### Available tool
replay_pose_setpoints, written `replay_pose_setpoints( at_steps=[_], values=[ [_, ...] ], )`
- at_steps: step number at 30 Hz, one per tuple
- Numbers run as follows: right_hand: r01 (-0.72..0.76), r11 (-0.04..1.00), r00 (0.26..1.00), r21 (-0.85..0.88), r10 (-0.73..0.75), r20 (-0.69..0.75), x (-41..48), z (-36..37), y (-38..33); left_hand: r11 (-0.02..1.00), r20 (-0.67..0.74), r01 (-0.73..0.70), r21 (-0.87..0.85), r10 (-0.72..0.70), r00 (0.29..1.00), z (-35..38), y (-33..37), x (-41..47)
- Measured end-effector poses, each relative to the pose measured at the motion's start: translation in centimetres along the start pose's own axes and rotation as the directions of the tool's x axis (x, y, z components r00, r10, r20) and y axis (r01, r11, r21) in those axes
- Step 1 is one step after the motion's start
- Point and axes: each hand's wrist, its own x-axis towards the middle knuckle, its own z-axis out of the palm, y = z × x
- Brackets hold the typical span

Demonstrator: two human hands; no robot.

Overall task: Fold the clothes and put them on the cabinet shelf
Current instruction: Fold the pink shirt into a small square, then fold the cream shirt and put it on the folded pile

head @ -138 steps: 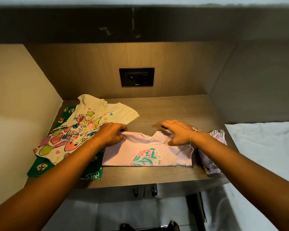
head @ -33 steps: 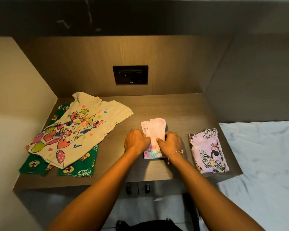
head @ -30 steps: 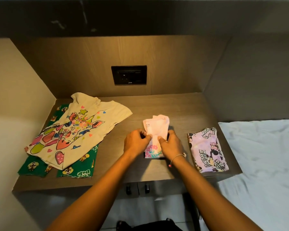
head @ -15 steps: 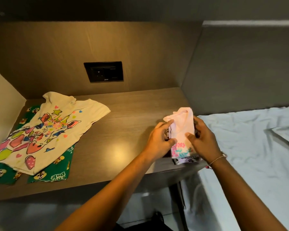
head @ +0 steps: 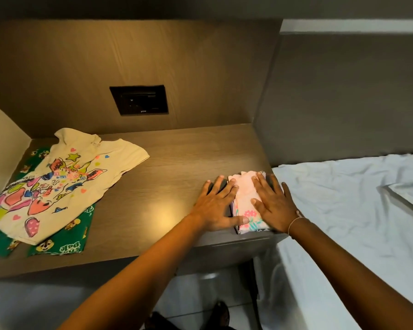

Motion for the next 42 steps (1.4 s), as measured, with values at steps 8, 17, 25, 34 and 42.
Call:
replay_pose_setpoints(
  at_steps=[8, 17, 25, 34, 42],
  values=[
    [0.168, 0.974, 0.944, 0.152, -0.114, -0.310, 1.5, -2.7, -7.6, 0.946, -0.359, 0.293, -0.135, -0.323, 0.876, -1.1, -5.3, -8.7],
    [0.552, 0.834, 0.832, -0.007, -0.552, -0.050, 14.5, -1.2, -28.2, 0.527, -0.280, 0.837, -0.149, -0.834, 0.475, 0.7, -20.5, -25.7],
    [0.573, 0.812, 0.808, -0.109, -0.582, -0.088, 19.6, -0.2, -35.9, 0.606, -0.280, 0.738, -0.298, -0.794, 0.539, -2.9, -29.8, -31.0],
    [0.540, 0.839, 0.788, 0.071, -0.475, -0.392, 19.9, 0.9, -35.5, 0.651, -0.518, 0.680, -0.338, -0.732, 0.443, -3.9, -29.9, -30.5],
    [0.633, 0.655, 0.730, 0.413, -0.329, -0.599, 17.8, -5.2, -35.9, 0.729, -0.740, 0.427, -0.535, -0.648, 0.178, -8.9, -27.9, -30.0]
  ],
)
